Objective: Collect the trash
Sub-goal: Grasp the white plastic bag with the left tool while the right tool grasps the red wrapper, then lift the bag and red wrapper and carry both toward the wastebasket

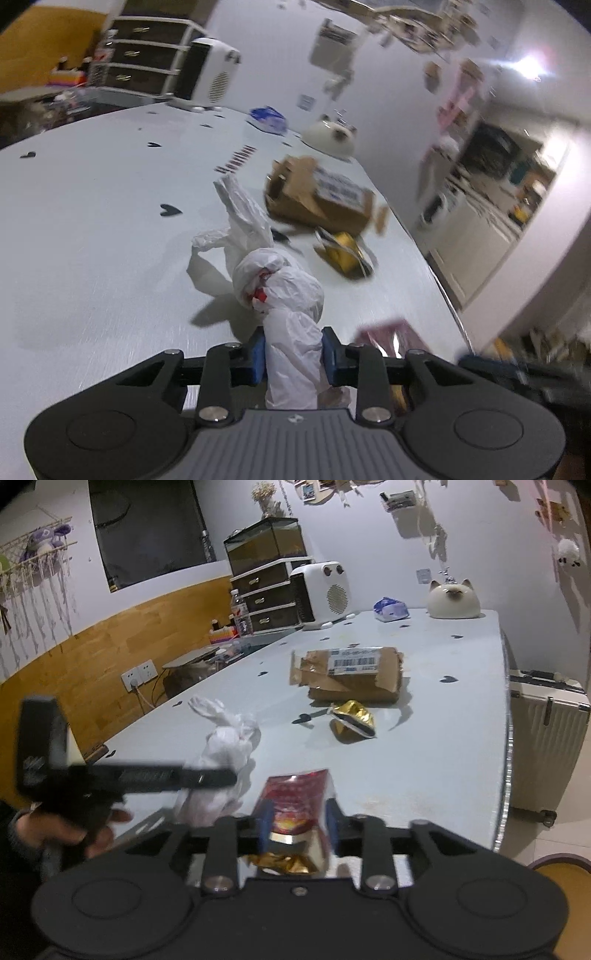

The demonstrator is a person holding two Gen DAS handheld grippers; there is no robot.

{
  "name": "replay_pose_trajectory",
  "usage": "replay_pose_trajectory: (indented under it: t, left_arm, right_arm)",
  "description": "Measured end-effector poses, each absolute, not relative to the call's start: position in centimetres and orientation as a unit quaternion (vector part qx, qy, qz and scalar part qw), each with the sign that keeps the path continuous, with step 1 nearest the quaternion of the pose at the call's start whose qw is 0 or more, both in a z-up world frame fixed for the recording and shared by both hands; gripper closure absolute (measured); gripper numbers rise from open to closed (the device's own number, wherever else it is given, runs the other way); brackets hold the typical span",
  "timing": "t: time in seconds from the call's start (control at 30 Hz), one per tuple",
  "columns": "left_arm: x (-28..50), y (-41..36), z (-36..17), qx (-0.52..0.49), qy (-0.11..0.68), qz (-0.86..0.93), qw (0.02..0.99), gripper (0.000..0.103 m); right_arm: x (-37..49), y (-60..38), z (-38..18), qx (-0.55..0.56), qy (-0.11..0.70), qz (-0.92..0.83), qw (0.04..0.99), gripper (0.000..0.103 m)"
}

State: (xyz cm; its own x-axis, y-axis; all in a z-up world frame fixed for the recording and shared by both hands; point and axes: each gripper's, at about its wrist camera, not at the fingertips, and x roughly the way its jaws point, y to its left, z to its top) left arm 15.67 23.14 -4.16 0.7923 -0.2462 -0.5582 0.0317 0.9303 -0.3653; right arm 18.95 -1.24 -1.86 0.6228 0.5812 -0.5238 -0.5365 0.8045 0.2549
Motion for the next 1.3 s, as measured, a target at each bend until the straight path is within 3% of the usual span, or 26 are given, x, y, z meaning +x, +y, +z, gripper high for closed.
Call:
replay_pose_trajectory:
  t: [0.07, 0.17, 0.37, 0.47, 0.53, 0.6, 0.8, 1.0, 1.3]
  left_arm:
    - [14.5, 22.9, -3.9, -0.153, 0.321, -0.084, 0.931, 0.071]
    - [13.2, 22.6, -3.5, -0.129, 0.332, -0.089, 0.930, 0.071]
    - [12.6, 23.2, -3.3, -0.142, 0.324, -0.061, 0.933, 0.065]
    - [13.0, 23.4, -3.4, -0.159, 0.318, -0.053, 0.933, 0.062]
    - [13.5, 23.4, -3.6, -0.169, 0.316, -0.045, 0.933, 0.038]
    - [13.9, 23.2, -3.6, -0.172, 0.313, -0.030, 0.934, 0.021]
    - [15.5, 23.3, -3.4, -0.197, 0.304, -0.024, 0.932, 0.022]
    - [16.4, 22.9, -4.0, -0.198, 0.313, -0.017, 0.929, 0.048]
    - [14.9, 22.6, -3.2, -0.181, 0.291, -0.017, 0.939, 0.061]
  right_arm:
    - [18.9, -0.4, -1.8, 0.030, 0.306, 0.310, 0.900, 0.040]
    - [18.8, 1.0, -1.8, 0.016, 0.308, 0.307, 0.900, 0.028]
    - [19.3, 3.3, -3.3, -0.011, 0.331, 0.290, 0.898, 0.026]
    - [19.8, 3.5, -3.9, -0.005, 0.342, 0.283, 0.896, 0.033]
    - [19.9, 3.5, -3.9, -0.005, 0.342, 0.276, 0.898, 0.042]
    - [20.0, 3.4, -3.9, -0.008, 0.341, 0.270, 0.900, 0.046]
    - [19.9, 3.4, -3.9, -0.014, 0.337, 0.278, 0.899, 0.049]
    - [19.7, 3.7, -4.0, -0.036, 0.331, 0.280, 0.900, 0.049]
    - [19.7, 2.3, -3.4, -0.016, 0.318, 0.271, 0.908, 0.053]
